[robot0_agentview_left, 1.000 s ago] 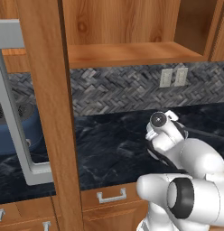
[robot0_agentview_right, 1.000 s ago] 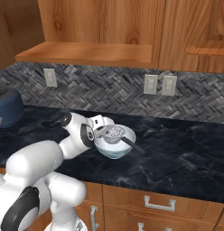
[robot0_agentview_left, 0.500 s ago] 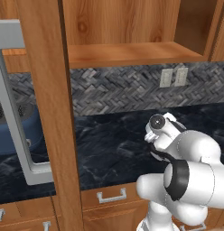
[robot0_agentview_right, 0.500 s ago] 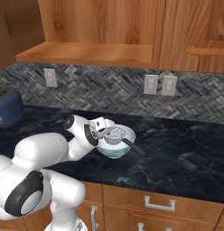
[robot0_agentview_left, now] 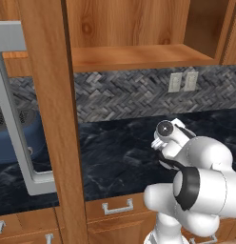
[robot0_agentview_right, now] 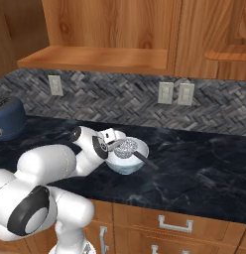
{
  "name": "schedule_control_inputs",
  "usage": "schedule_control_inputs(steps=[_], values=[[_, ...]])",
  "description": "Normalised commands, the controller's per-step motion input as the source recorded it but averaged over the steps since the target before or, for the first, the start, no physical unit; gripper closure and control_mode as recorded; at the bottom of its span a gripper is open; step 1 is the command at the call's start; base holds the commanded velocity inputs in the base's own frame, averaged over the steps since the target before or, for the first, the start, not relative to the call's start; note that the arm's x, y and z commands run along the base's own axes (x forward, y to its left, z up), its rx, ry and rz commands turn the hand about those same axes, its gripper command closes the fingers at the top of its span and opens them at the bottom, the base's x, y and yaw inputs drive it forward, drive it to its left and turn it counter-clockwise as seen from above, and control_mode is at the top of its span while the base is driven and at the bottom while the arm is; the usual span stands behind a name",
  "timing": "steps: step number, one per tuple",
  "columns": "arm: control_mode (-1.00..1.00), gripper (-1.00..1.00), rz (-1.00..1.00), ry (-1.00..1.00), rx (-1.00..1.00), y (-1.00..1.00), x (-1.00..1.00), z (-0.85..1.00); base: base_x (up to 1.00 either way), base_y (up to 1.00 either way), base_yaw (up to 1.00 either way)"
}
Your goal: Open the cabinet and setup a tea strainer by placing it in the bowl upright.
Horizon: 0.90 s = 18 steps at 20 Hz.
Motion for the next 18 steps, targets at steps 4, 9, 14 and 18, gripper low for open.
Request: schedule_control_inputs(steps=[4, 9, 14, 18], values=[[-1.0, -1.0, 0.0, 0.0, 0.01, 0.0, 0.0, -0.07, 0.0, 0.0, 0.0], [-1.0, -1.0, 0.0, 0.0, 0.01, 0.0, 0.0, -0.05, 0.0, 0.0, 0.0], [-1.0, -1.0, 0.0, 0.0, 0.0, 0.0, 0.0, 0.0, 0.0, 0.0, 0.0], [-1.0, -1.0, 0.0, 0.0, 0.0, 0.0, 0.0, 0.0, 0.0, 0.0, 0.0]])
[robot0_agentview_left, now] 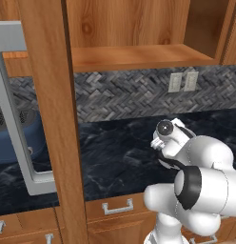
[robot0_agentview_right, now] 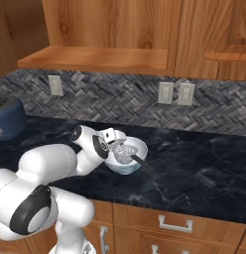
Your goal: Open the cabinet and setup a tea strainer by placing it in the bowl upright.
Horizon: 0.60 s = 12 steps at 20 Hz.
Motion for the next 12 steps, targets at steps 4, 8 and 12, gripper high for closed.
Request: schedule_control_inputs(steps=[4, 8, 12], values=[[-1.0, -1.0, 0.0, 0.0, 0.0, 0.0, 0.0, 0.0, 0.0, 0.0, 0.0], [-1.0, -1.0, 0.0, 0.0, 0.0, 0.0, -0.14, 0.06, 0.0, 0.0, 0.0], [-1.0, -1.0, 0.0, 0.0, 0.04, 0.0, -0.08, 0.46, 0.0, 0.0, 0.0]])
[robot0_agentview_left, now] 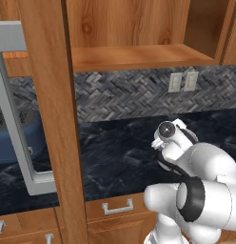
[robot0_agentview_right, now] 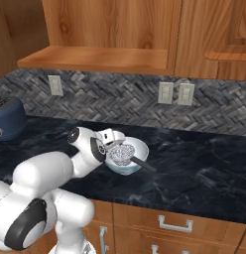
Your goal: Open the cabinet and setup a tea strainer by placing it in the bowl upright.
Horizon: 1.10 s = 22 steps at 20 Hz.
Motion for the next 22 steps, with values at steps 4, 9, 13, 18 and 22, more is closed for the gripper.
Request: schedule_control_inputs(steps=[4, 9, 13, 18, 22], values=[[-1.0, -1.0, 0.0, 0.02, 0.14, -0.01, 0.0, 0.64, 0.0, 0.0, 0.0], [-1.0, -1.0, -0.01, 0.06, 0.2, -0.1, 0.0, 0.74, 0.0, 0.0, 0.0], [-1.0, -1.0, -0.07, 0.18, 0.27, -0.01, -0.11, 0.8, 0.0, 0.0, 0.0], [-1.0, -1.0, -0.19, 0.19, 0.28, 0.04, -0.52, 0.68, 0.0, 0.0, 0.0], [-1.0, -1.0, -0.34, 0.16, 0.17, 0.15, -0.78, 0.17, 0.0, 0.0, 0.0]])
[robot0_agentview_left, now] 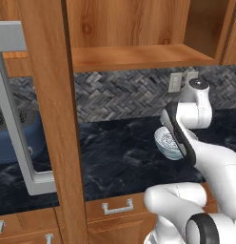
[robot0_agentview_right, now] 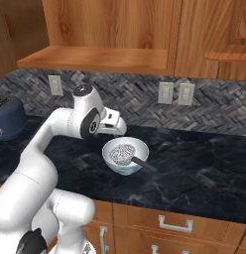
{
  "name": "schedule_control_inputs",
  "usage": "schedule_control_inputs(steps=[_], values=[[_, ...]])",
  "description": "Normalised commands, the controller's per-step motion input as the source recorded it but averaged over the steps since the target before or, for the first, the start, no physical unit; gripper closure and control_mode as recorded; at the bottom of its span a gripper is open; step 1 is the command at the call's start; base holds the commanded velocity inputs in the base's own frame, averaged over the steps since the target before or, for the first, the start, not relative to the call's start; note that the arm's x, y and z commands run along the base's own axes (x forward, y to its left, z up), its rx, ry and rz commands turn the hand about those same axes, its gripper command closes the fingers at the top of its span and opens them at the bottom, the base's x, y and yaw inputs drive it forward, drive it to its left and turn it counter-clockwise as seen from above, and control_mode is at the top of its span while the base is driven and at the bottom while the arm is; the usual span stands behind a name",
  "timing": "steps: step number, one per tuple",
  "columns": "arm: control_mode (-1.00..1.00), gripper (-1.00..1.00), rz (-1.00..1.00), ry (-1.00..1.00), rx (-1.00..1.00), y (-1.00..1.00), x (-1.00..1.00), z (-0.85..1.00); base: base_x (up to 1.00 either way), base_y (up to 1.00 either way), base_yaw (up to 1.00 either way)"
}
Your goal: Open the cabinet and setup a tea strainer by placing it in the bowl upright.
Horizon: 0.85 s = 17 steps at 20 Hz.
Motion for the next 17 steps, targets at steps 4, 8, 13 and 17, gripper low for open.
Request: schedule_control_inputs(steps=[4, 8, 13, 17], values=[[-1.0, -1.0, -0.32, 0.24, 0.02, 0.03, -0.38, 0.0, 0.0, 0.0, 0.0], [-1.0, -1.0, -0.24, 0.25, 0.06, 0.0, -0.26, 0.14, 0.0, 0.0, 0.0], [-1.0, -1.0, -0.03, 0.08, 0.04, 0.04, -0.42, 0.35, 0.0, 0.0, 0.0], [-1.0, -1.0, 0.12, 0.0, 0.02, 0.0, -0.41, 0.19, 0.0, 0.0, 0.0]])
